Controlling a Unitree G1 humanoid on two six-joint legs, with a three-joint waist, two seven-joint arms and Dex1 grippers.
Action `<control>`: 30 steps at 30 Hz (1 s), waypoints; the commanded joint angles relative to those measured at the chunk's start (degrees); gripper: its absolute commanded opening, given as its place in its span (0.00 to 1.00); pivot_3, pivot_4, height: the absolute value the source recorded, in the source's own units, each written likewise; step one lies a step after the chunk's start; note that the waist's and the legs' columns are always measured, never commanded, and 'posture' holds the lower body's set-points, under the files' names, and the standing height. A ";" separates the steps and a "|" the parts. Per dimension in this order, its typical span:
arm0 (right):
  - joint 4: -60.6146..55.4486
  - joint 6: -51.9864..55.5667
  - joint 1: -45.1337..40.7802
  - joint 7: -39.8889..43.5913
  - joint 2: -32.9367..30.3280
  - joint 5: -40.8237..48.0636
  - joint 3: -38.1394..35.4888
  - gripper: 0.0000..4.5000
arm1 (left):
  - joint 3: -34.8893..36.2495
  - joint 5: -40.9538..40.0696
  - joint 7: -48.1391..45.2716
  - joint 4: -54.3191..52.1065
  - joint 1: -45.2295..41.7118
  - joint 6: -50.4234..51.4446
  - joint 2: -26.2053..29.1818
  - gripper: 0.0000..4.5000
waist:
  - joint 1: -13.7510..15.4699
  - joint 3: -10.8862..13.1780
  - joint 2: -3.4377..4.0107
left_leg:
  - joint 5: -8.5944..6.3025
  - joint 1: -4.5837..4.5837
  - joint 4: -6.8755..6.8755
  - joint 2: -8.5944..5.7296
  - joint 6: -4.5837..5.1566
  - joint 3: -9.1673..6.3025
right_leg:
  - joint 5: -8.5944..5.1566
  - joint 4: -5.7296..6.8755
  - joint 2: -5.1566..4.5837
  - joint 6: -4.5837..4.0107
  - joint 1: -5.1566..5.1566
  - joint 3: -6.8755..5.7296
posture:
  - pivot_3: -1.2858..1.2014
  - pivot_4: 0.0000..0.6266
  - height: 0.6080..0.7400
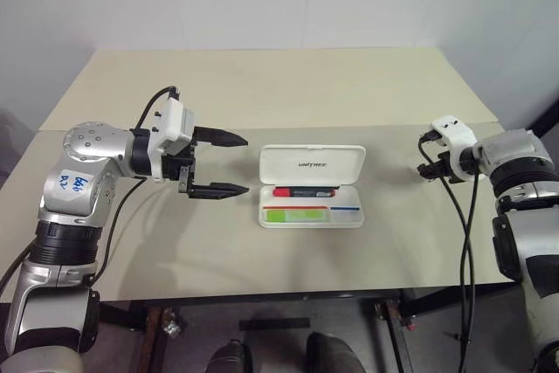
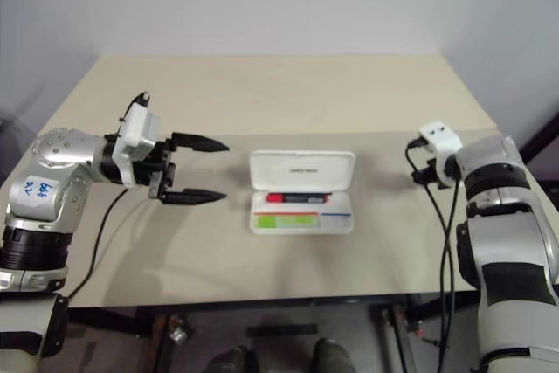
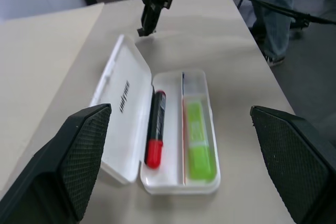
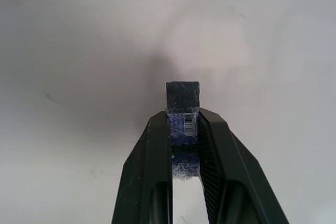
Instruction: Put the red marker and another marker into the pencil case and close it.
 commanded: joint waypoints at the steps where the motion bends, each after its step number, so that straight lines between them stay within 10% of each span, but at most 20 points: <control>1: -9.63 -4.05 0.44 10.97 -3.38 0.50 1.56 0.08 | 1.64 -1.19 -0.14 -0.43 0.50 -0.08 0.51 1.00 | -0.23 0.01 0.02 | 0.00 -0.01 -0.02 0.00 -0.01 0.01 | 0.00 0.00 0.02 0.00 -0.06 0.04 | 0.52 0.24 1.00; 12: -47.43 -16.10 20.63 32.40 -10.30 13.33 -1.30 0.08 | 2.54 0.23 -0.16 -1.74 7.46 -3.08 3.14 1.00 | 0.39 0.02 0.02 | -0.04 -0.10 0.14 0.04 -0.03 0.18 | -0.01 0.11 0.03 0.03 -0.26 0.15 | 0.52 0.24 1.00; 30: -50.01 -25.87 22.98 30.14 -2.13 8.82 7.90 0.08 | 3.03 -0.96 3.80 -8.57 12.51 -0.54 4.07 1.00 | 0.44 0.01 0.01 | -0.03 -0.01 0.18 0.04 -0.01 -0.02 | -0.02 0.16 -0.01 0.00 -0.29 0.25 | 0.52 0.24 1.00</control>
